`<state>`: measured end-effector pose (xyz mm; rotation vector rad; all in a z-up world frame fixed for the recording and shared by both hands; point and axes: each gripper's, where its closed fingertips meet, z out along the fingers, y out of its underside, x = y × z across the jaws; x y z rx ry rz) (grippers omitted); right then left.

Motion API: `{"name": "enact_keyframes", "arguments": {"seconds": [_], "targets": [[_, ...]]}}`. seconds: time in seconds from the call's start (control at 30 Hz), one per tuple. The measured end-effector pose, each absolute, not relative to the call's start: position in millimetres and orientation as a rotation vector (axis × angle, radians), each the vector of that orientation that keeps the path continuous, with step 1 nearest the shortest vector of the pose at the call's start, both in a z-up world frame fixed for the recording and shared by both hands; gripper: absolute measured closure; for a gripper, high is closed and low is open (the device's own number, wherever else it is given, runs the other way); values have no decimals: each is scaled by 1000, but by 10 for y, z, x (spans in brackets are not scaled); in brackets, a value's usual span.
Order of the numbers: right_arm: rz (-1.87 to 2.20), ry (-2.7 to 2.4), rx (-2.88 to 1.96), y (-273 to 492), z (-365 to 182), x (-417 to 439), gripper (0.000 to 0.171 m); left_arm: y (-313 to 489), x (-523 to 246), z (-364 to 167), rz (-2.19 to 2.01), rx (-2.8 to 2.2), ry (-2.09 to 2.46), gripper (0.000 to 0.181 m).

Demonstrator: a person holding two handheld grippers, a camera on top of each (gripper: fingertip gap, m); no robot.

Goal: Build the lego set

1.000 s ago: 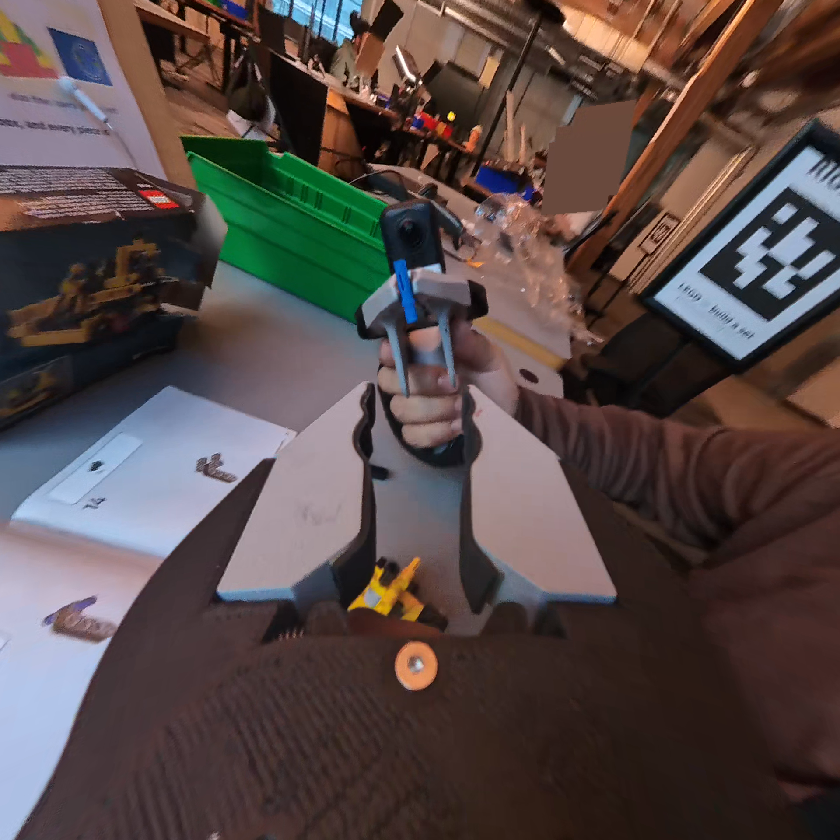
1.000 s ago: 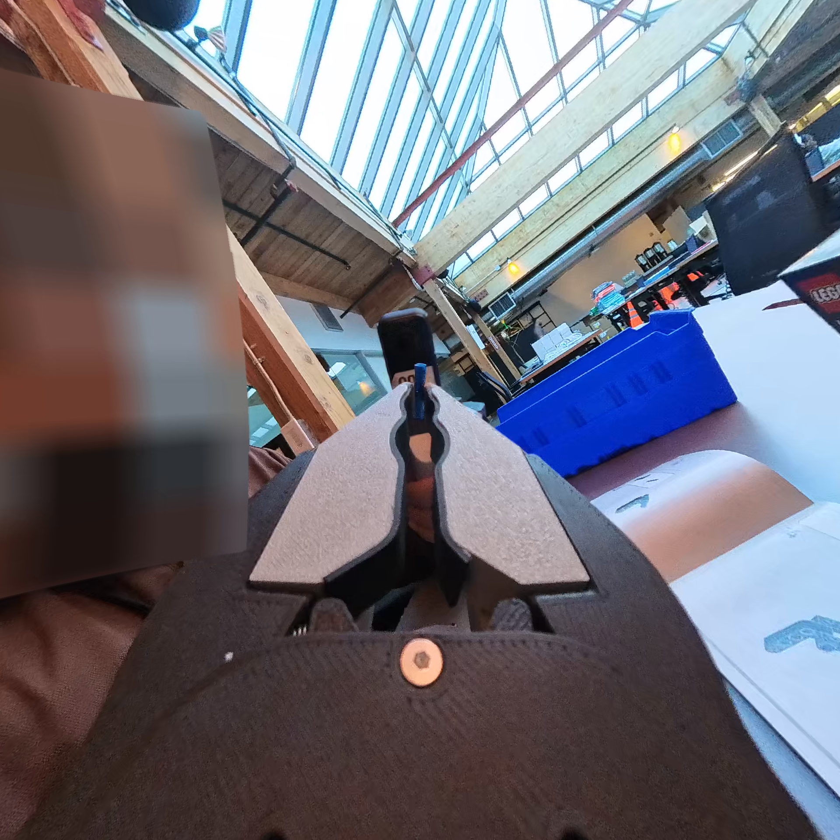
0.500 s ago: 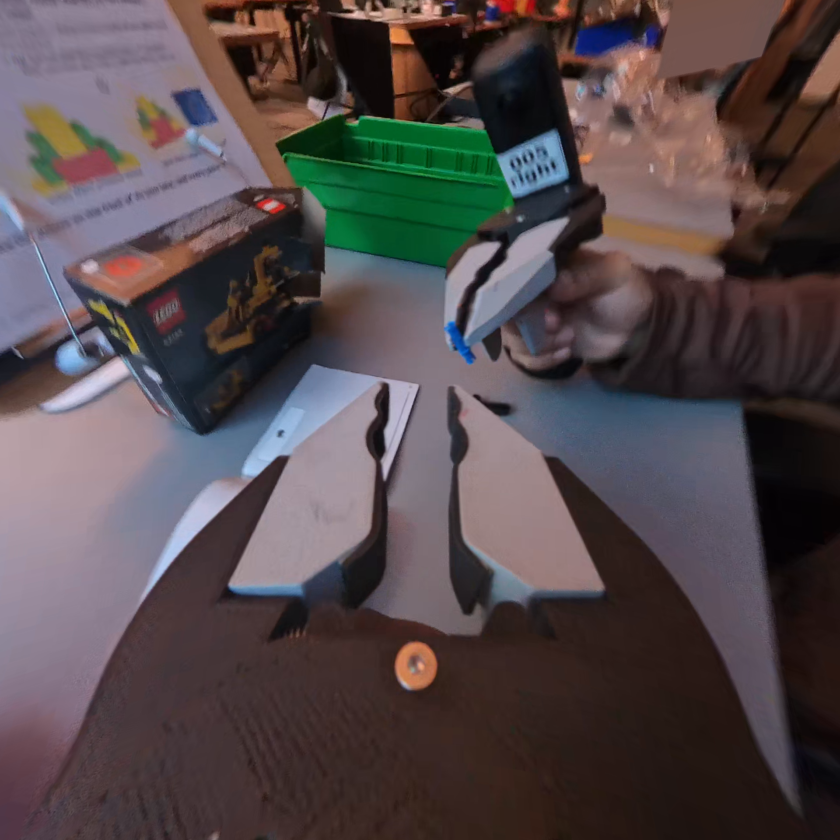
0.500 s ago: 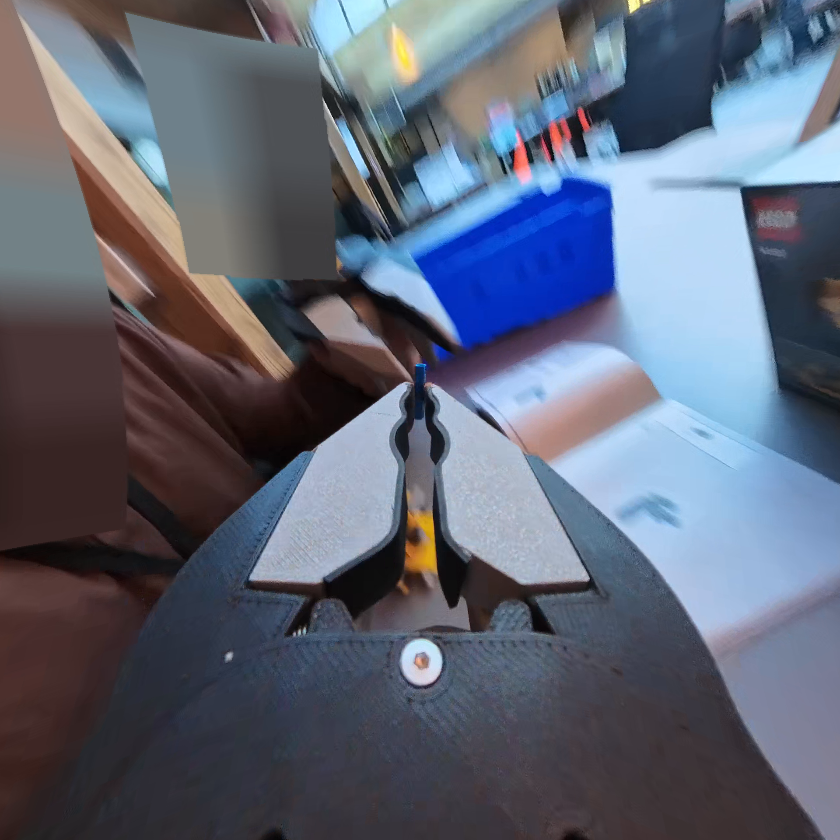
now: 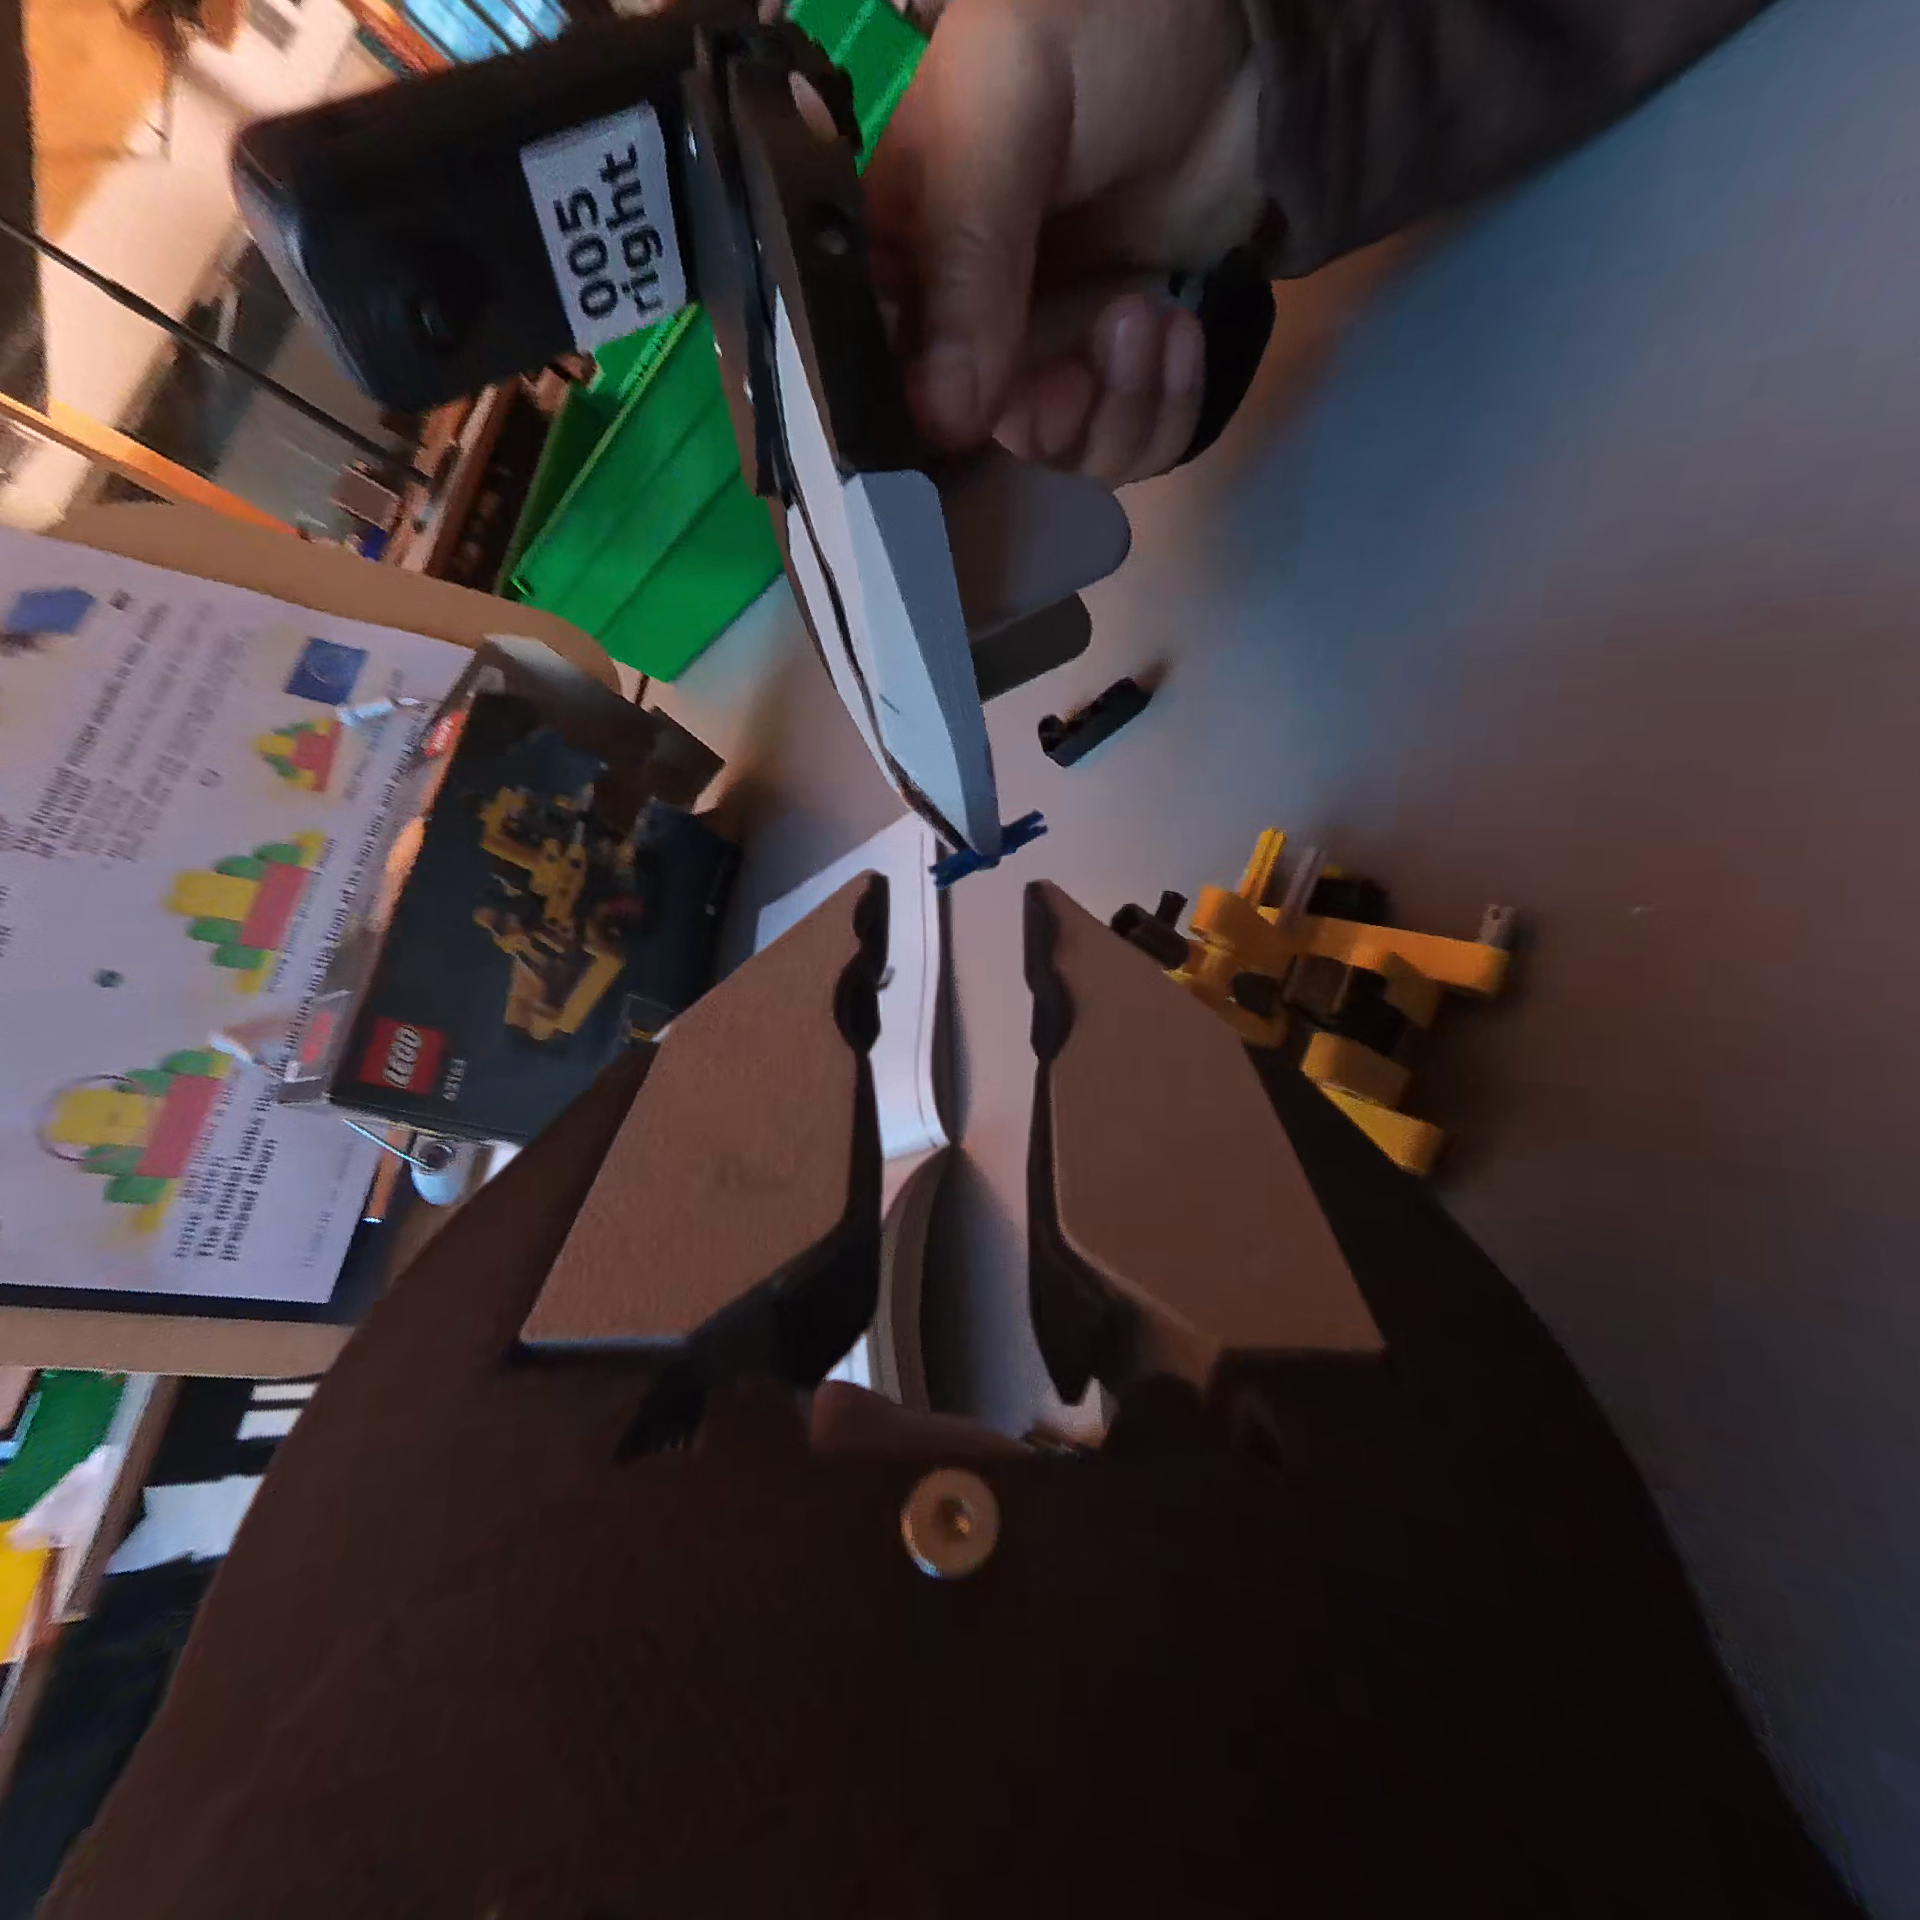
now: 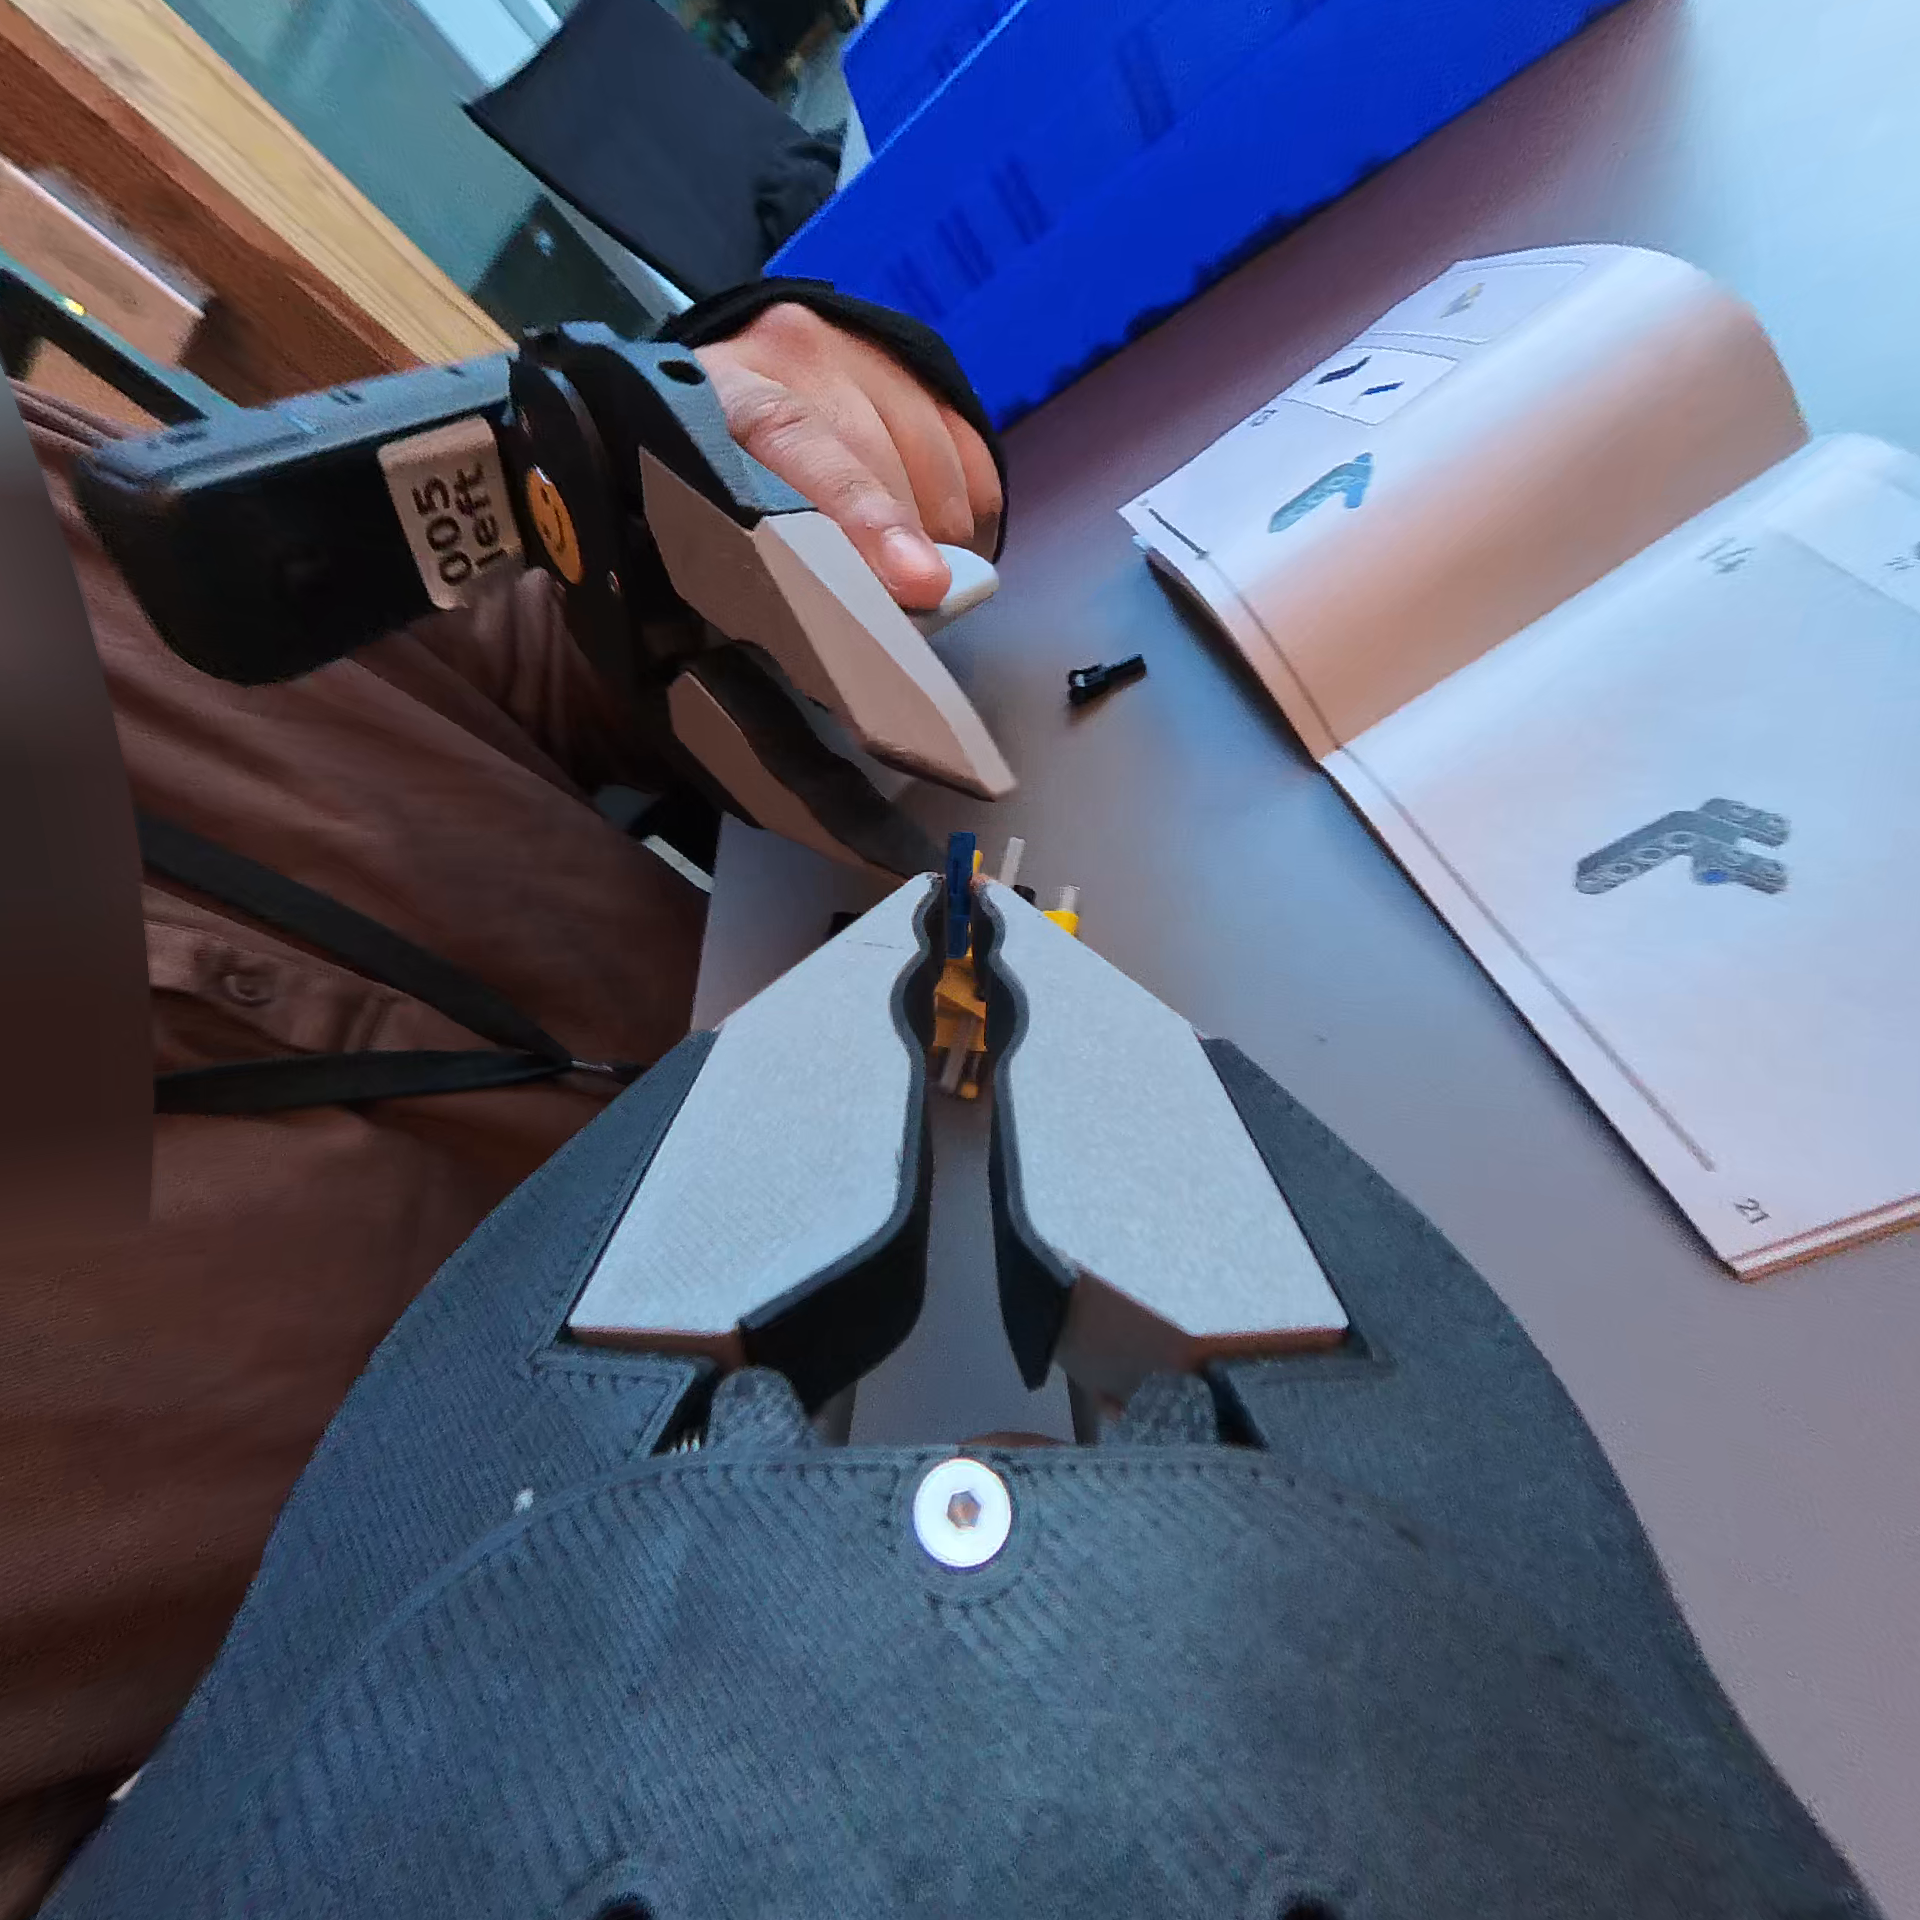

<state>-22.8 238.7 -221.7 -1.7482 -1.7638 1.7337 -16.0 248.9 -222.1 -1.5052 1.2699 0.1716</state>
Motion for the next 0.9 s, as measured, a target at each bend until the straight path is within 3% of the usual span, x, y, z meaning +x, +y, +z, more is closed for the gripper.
{"name": "enact_keyframes", "arguments": {"seconds": [0.43, 0.9], "targets": [[2002, -1663, -1858, 2356, -2133, -165, 171, 2441, -44, -2149, 452, -1256, 1361, 170], [2116, -1512, -1845, 2466, -2046, -197, 165, 2542, -121, -2089, 379, -1387, 1245, 180]]}}
